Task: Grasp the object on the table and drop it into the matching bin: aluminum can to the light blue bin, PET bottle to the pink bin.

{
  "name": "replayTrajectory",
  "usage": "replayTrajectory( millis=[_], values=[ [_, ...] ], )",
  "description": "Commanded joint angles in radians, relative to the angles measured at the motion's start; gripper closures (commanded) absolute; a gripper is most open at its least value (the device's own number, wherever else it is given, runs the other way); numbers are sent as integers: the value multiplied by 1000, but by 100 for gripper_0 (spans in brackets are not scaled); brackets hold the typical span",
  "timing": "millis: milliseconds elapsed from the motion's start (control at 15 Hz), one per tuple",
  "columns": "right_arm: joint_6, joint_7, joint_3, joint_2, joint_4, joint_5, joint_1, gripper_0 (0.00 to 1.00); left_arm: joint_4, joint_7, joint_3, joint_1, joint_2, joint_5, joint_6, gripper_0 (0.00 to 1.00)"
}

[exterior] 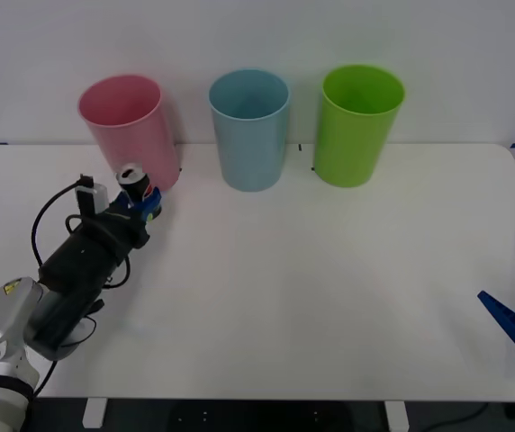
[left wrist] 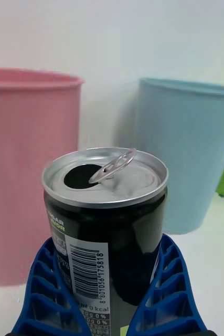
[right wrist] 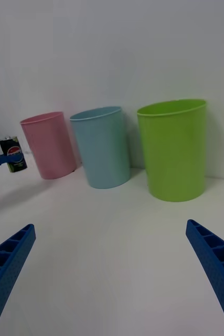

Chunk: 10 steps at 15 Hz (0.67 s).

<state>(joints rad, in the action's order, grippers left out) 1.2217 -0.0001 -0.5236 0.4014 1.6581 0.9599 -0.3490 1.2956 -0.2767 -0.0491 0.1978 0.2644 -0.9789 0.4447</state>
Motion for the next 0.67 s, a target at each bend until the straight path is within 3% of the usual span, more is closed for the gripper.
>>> replayTrajectory(
  millis=[67, 467, 667],
  values=[
    [0, 0, 0, 0, 0, 0, 0, 0, 74, 30, 31, -9, 13, 11, -1, 100],
    [0, 0, 0, 0, 0, 0, 0, 0, 225, 225, 89, 41, 36, -34, -8, 100],
    [0, 0, 0, 0, 0, 0, 0, 0, 238, 241, 89, 103, 38, -34, -31, 100]
  ],
)
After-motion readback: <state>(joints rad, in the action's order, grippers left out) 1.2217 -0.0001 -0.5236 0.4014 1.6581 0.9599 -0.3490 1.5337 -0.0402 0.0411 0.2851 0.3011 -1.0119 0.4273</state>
